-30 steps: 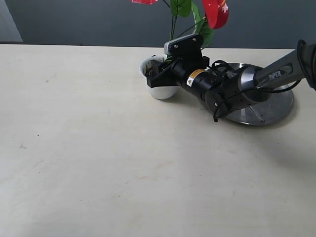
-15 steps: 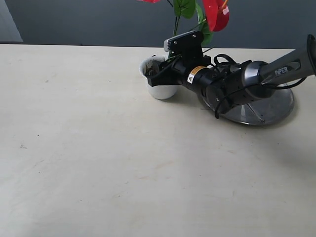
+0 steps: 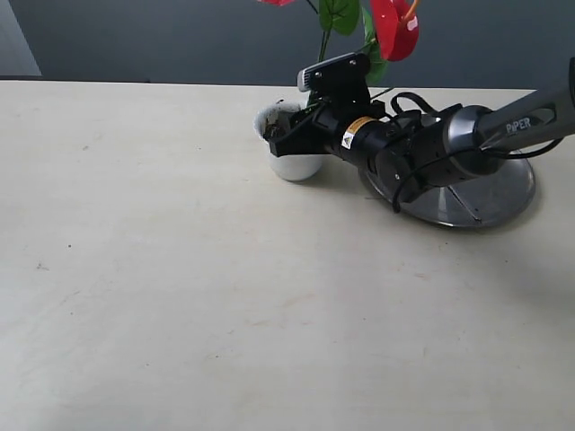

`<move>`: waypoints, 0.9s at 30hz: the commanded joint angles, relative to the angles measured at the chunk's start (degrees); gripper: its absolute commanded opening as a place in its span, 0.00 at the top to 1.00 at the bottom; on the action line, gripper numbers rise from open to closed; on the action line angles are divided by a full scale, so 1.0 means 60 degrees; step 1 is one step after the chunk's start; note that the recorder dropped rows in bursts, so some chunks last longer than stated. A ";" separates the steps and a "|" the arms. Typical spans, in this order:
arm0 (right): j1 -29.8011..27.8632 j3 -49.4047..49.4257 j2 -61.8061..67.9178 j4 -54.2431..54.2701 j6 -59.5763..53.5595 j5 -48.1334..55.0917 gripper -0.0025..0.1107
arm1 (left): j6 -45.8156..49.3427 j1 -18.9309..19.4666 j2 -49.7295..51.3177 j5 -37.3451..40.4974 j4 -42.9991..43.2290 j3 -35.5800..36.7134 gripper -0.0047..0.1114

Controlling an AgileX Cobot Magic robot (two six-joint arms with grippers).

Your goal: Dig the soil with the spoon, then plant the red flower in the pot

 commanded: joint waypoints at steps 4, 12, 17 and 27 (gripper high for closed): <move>0.0037 0.0086 -0.0156 -0.1033 0.0015 0.0548 0.51 | -0.0008 -0.0052 0.0050 -0.0090 -0.0024 -0.0025 0.95; 0.0037 0.0344 -0.0156 -0.1121 0.0015 -0.0485 0.51 | -0.0008 -0.0052 0.0050 -0.0090 -0.0024 -0.0025 0.95; 0.0037 0.0344 -0.0156 -0.1082 0.0015 -0.0749 0.51 | -0.0008 -0.0052 0.0050 -0.0090 -0.0024 -0.0025 0.95; 0.0037 0.0344 -0.0156 -0.0989 0.0015 -0.0800 0.51 | -0.0008 -0.0052 0.0050 -0.0090 -0.0024 -0.0025 0.95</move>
